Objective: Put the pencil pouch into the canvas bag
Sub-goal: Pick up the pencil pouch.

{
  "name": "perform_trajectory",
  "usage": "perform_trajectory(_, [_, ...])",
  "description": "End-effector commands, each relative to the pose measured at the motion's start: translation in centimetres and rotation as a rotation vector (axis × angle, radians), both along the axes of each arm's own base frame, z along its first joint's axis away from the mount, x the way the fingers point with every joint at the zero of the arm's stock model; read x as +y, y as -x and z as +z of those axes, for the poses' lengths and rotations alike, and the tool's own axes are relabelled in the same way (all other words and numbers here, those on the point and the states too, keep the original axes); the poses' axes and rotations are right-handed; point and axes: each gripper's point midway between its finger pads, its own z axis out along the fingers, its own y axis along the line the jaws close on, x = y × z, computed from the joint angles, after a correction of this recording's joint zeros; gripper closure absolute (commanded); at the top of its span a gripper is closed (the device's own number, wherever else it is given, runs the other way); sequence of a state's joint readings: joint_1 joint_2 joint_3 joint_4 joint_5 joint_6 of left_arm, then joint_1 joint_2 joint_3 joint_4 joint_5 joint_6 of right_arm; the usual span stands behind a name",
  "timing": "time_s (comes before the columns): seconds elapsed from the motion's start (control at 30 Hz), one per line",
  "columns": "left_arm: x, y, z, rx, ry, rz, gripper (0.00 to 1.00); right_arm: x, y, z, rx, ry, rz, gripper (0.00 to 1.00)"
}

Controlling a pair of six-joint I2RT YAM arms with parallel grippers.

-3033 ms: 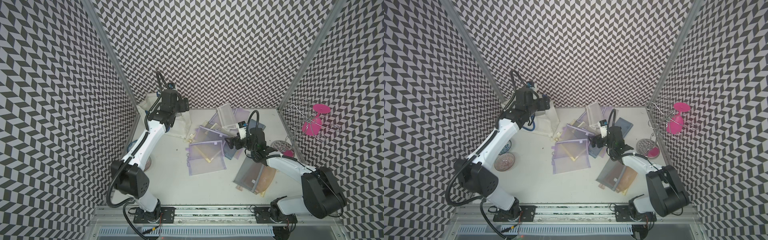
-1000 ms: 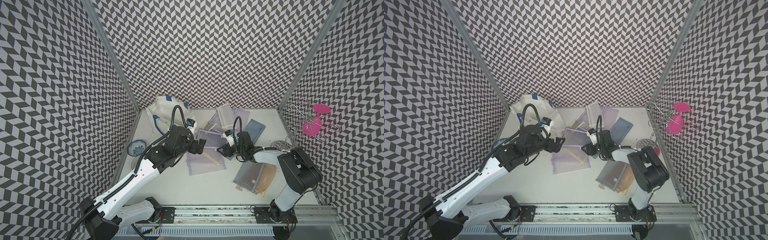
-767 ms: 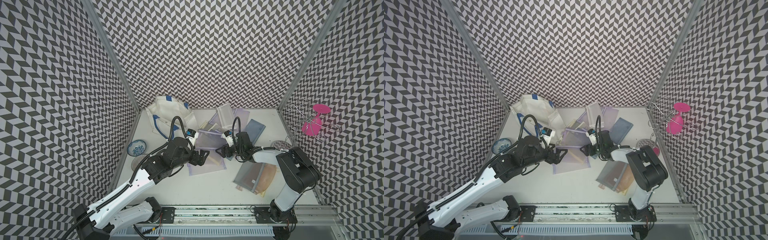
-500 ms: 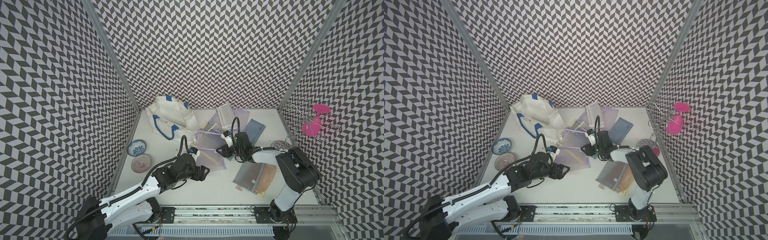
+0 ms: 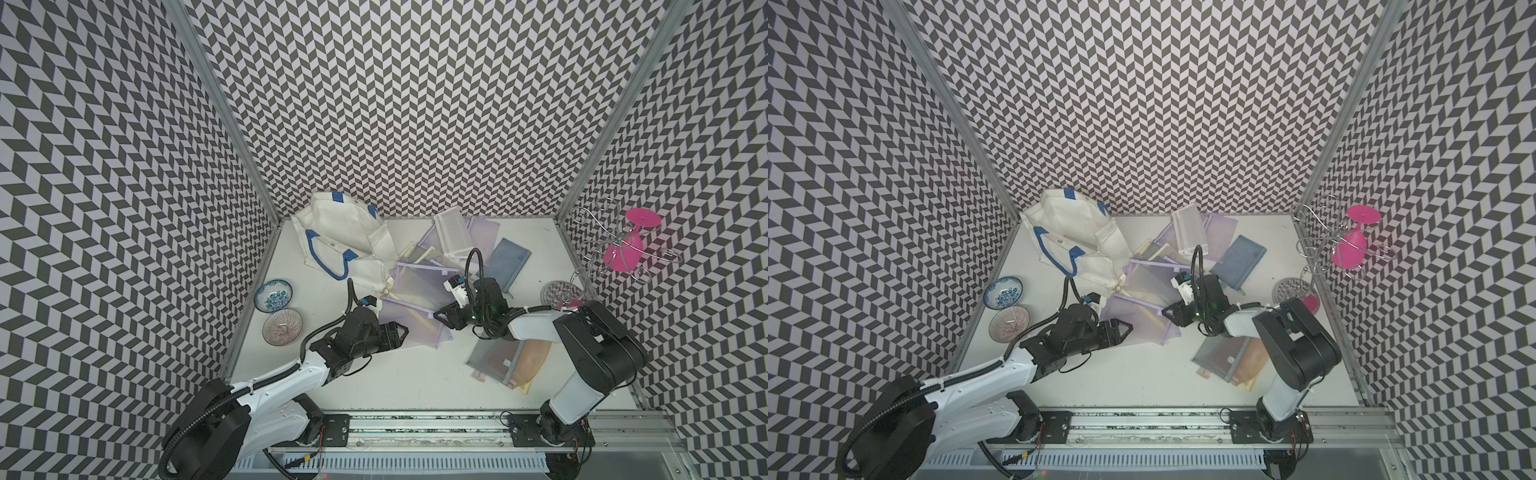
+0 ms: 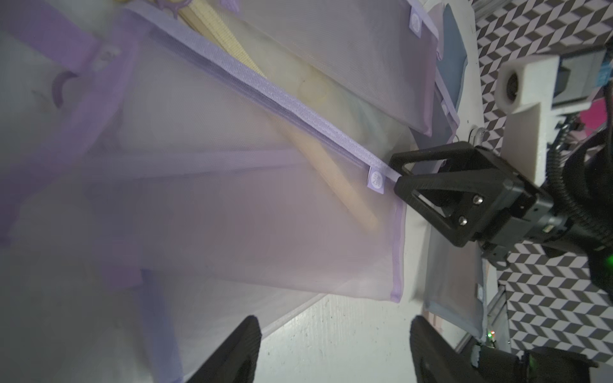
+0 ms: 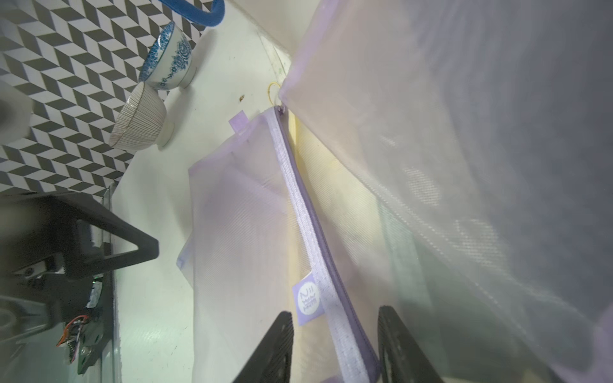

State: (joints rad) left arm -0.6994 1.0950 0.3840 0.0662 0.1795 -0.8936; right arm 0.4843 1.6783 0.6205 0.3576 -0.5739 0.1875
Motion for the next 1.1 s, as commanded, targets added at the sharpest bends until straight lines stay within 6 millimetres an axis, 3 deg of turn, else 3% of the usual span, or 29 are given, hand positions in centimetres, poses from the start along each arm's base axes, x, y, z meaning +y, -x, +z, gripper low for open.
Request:
perform_trajectory(0.0, [0.1,-0.3,0.0,0.008,0.070,0.047,0.24,1.5,1.1,1.9,-0.038,-0.091,0.038,0.57])
perform_trajectory(0.13, [0.2,0.2,-1.3,0.040,0.091,0.053,0.24,2.3,2.3,1.5,-0.020,-0.105,0.057,0.58])
perform_trajectory(0.33, [0.1,-0.2,-2.5,0.030,0.097,0.049,0.26,3.2,2.4,1.3,-0.020,-0.093,0.061,0.61])
perform_trajectory(0.73, [-0.4,-2.2,-3.1,-0.012,0.135,0.099,0.36,5.4,3.8,0.3,0.009,-0.089,0.122,0.63])
perform_trajectory(0.87, [0.0,-2.7,-3.2,-0.032,0.136,0.125,0.50,6.2,4.4,-0.1,0.036,-0.112,0.146,0.63])
perform_trajectory(1.07, [0.6,-2.6,-3.0,-0.049,0.102,0.125,0.89,6.8,5.1,0.1,0.041,-0.127,0.169,0.64])
